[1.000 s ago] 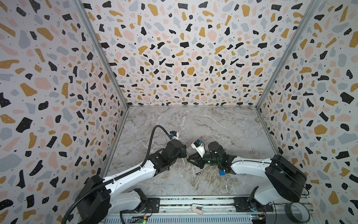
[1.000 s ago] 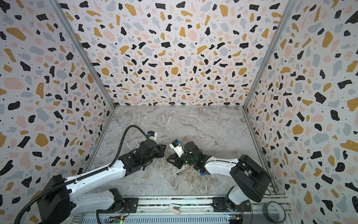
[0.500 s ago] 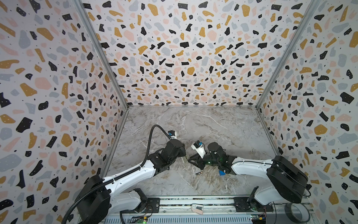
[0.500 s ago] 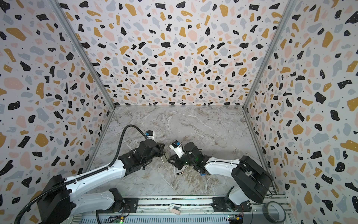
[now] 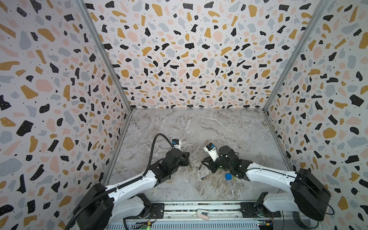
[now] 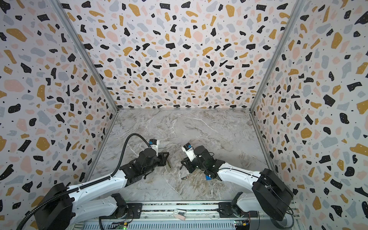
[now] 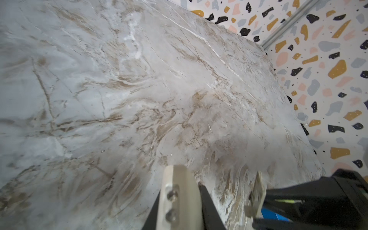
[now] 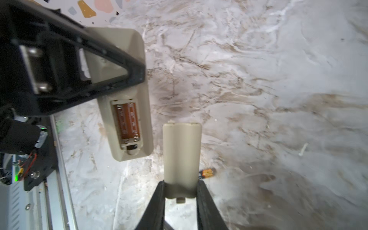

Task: Load the batteries into the remote control

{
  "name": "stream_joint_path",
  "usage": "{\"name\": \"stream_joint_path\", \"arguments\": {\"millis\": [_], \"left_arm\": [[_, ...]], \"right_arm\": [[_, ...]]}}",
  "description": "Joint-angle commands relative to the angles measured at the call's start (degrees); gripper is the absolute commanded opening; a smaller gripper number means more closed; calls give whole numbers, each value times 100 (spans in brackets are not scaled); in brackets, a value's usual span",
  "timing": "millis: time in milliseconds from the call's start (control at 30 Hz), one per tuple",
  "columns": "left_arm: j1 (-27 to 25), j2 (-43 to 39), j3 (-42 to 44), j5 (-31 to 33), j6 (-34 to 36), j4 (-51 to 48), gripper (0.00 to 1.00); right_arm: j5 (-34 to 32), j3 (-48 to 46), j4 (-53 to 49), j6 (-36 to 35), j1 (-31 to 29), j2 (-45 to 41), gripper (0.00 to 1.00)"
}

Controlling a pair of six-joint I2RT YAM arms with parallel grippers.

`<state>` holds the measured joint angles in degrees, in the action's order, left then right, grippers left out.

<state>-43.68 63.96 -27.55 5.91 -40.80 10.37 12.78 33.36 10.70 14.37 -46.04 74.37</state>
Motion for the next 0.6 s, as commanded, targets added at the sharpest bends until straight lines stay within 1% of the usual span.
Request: {"name": "stream_joint_path", "arguments": {"millis": [0,100,233,400,567], "left_arm": [[26,-112,176,-703,321,931,0],[27,-214,364,-867,409,1101,0],[29,-404,602,-975,526,1259,0],[26,-624,805,-1030,664,1374,0],[26,-659,1008,-1174,765,1612,0]], "right_arm": [[-308,-99,-448,58,194,-94,19],[-386,-52,-559,72,321,65,19],[-667,123,-807,1,424,372,19],[-735,212,-925,35,595,735,20],[-862,388,-1128,90,597,1027,20]]}}
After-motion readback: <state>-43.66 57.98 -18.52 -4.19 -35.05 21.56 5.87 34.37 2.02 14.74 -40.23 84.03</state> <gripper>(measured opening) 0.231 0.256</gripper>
